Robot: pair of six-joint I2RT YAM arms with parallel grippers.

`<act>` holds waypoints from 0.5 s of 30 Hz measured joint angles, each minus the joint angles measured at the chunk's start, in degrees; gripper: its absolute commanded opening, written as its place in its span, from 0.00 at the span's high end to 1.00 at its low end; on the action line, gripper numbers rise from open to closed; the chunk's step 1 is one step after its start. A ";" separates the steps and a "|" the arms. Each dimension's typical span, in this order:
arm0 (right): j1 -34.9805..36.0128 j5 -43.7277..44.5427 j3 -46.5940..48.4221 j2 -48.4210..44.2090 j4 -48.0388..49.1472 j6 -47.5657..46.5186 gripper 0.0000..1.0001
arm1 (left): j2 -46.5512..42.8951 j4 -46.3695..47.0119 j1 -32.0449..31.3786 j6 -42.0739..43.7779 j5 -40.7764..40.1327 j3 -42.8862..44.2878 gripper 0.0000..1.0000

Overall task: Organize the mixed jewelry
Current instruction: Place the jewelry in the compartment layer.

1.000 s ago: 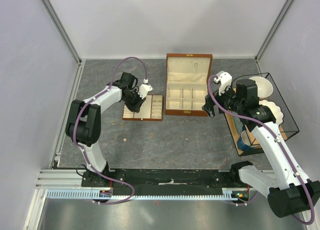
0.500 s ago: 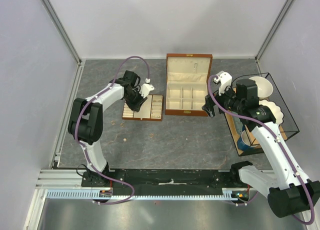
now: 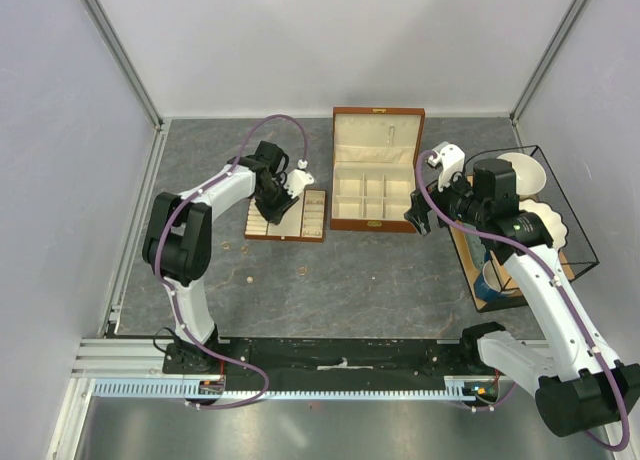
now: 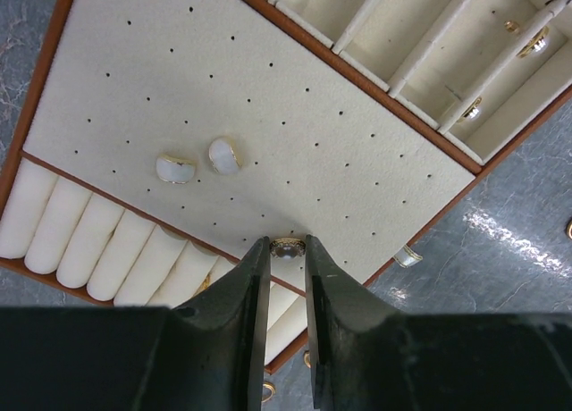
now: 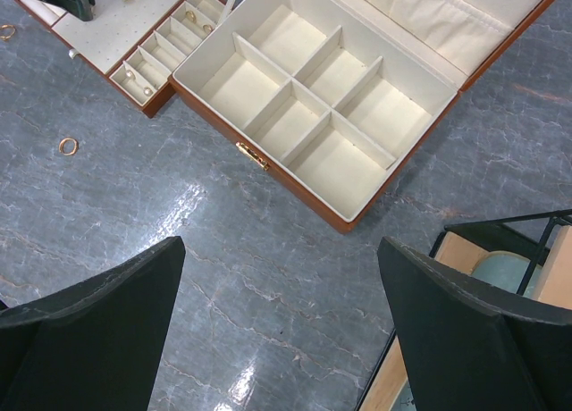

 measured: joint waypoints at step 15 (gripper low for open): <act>0.00 0.00 -0.02 0.00 -0.02 0.00 0.02 | 1.11 -1.05 -1.07 0.02 -2.14 1.64 0.51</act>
